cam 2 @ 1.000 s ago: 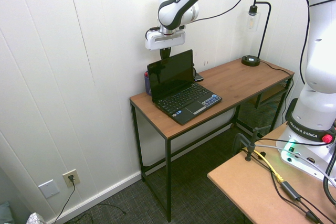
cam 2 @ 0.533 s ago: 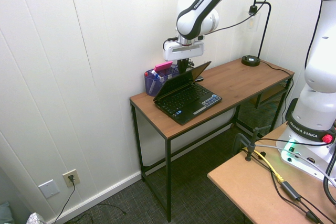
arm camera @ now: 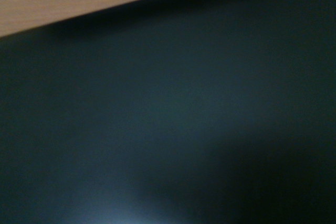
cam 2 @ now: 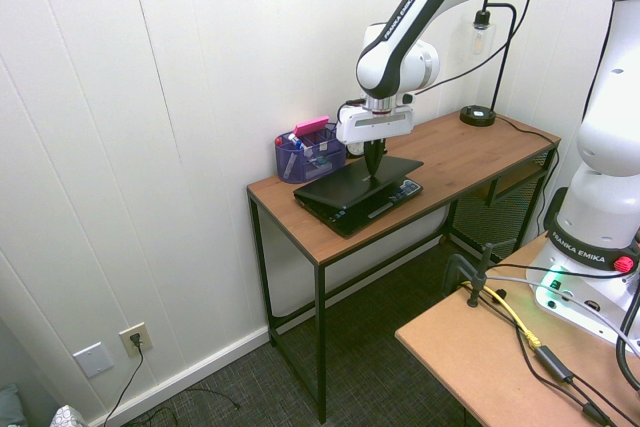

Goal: Close the laptop lid

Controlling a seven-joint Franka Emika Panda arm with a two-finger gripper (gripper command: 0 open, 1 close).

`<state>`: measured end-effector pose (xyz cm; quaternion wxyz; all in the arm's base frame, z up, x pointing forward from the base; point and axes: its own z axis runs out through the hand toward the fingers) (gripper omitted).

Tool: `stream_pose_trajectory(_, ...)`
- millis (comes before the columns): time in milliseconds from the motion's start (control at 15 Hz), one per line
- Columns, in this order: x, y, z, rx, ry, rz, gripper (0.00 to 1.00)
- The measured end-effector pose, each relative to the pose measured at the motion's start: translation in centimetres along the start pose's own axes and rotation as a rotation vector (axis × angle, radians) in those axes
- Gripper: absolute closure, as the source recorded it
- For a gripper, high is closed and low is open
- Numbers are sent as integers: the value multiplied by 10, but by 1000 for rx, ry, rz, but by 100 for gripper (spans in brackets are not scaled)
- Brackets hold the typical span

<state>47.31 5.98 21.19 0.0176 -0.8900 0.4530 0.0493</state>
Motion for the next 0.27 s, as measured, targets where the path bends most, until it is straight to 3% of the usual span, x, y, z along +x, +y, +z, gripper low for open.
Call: stream_pose_trajectory(267, 15, 11, 19, -20, -14, 9, 100)
